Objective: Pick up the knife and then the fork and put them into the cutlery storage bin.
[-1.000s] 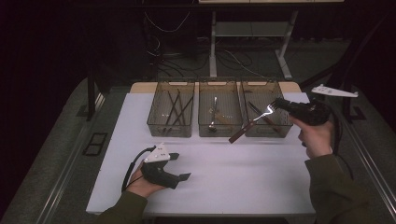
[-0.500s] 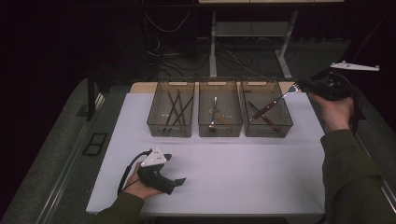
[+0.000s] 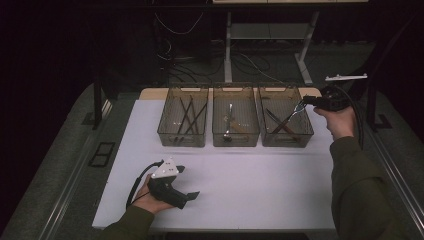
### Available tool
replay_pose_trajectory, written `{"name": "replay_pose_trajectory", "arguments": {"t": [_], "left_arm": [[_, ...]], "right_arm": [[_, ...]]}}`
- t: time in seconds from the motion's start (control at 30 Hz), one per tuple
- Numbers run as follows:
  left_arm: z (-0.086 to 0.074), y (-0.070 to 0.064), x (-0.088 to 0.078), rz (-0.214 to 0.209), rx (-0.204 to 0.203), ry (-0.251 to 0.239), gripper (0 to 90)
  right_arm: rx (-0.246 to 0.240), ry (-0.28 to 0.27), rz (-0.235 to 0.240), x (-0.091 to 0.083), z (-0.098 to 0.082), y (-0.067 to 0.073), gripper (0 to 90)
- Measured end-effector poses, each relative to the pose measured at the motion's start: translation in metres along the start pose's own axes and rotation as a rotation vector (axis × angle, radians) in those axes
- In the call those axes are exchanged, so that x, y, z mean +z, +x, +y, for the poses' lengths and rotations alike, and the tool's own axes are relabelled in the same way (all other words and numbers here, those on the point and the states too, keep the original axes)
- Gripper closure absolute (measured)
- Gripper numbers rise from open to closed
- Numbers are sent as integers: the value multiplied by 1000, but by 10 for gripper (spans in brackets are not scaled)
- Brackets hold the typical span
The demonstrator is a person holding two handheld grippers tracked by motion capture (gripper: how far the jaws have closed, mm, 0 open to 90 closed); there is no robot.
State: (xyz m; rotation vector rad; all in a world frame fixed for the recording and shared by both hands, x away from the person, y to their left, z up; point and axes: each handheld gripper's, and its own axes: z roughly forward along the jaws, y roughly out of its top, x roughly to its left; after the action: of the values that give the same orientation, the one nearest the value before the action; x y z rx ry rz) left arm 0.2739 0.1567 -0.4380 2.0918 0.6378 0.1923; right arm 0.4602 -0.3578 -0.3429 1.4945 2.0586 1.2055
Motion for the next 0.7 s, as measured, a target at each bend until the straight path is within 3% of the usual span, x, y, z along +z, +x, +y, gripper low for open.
{"name": "replay_pose_trajectory", "arguments": {"t": [0.27,0.47,0.7], "left_arm": [[0,0,1,3,1,3,0],[0,1,2,1,1,10,0],[0,0,3,-1,1,14,0]], "right_arm": [[44,33,19,11,-5,-10,864],[48,65,-31,22,-10,-16,827],[-4,91,-106,33,-12,-16,803]]}}
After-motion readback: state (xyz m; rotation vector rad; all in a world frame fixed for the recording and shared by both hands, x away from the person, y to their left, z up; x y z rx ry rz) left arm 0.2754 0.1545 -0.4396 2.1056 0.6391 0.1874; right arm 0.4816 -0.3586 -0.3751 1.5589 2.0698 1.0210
